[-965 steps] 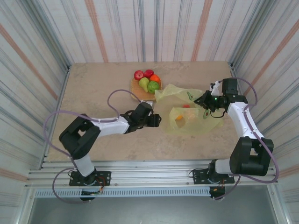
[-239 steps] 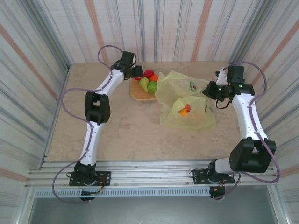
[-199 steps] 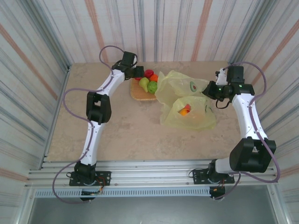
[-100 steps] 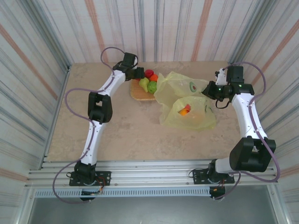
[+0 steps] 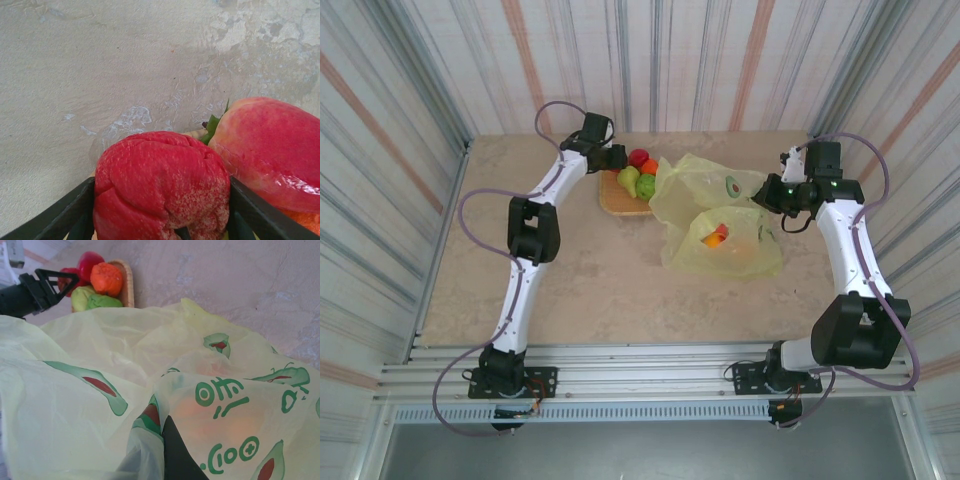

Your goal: Place the fruits into the plastic bag

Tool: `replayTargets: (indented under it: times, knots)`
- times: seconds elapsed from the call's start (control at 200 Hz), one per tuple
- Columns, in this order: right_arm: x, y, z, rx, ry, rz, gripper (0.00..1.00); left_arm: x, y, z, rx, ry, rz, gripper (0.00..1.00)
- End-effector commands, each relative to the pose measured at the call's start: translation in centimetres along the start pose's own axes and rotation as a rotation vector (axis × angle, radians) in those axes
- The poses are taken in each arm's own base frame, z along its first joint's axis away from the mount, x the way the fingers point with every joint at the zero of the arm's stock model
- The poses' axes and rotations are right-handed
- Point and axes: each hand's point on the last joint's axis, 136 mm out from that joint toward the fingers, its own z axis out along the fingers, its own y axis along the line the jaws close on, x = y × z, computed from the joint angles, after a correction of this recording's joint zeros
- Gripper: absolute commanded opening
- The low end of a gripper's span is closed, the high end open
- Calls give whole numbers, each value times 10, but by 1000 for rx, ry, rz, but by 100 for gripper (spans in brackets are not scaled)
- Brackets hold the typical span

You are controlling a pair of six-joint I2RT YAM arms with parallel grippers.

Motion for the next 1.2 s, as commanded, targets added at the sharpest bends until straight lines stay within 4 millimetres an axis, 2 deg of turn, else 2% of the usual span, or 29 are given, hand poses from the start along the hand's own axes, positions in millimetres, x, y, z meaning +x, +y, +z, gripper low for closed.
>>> replayTargets:
  times: [0.0, 0.225, 0.386, 0.516, 0.671, 0.701, 0.847, 0.952, 1.097, 1.197]
  knots:
    - [6, -2, 3, -4, 18, 17, 0, -15, 6, -15, -1, -23, -1, 61]
    - [6, -1, 2, -5, 17, 16, 0, -28, 8, -40, 10, -55, -26, 57]
    - [5, 0, 2, -8, 16, 15, 0, -44, 10, -70, 16, -114, -38, 57]
    - [4, 1, 1, -9, 12, 13, 0, -57, 8, -102, 22, -164, -39, 56]
    - [4, 1, 1, -10, 12, 15, 0, -49, 1, -143, 51, -199, -68, 54]
    - [5, 1, 1, -10, 12, 17, 0, -51, -4, -163, 70, -229, -76, 53]
    - [3, 7, 1, -25, 6, 15, 0, -12, -25, -214, 134, -267, -96, 52]
    - [3, 11, -1, -38, 2, 11, 0, 36, -47, -250, 188, -254, -79, 52]
    - [6, 18, -1, -64, -3, 3, 0, 99, -98, -299, 292, -248, 16, 52]
    - [11, 21, 2, -78, 9, -3, 0, 129, -141, -327, 387, -256, 97, 53]
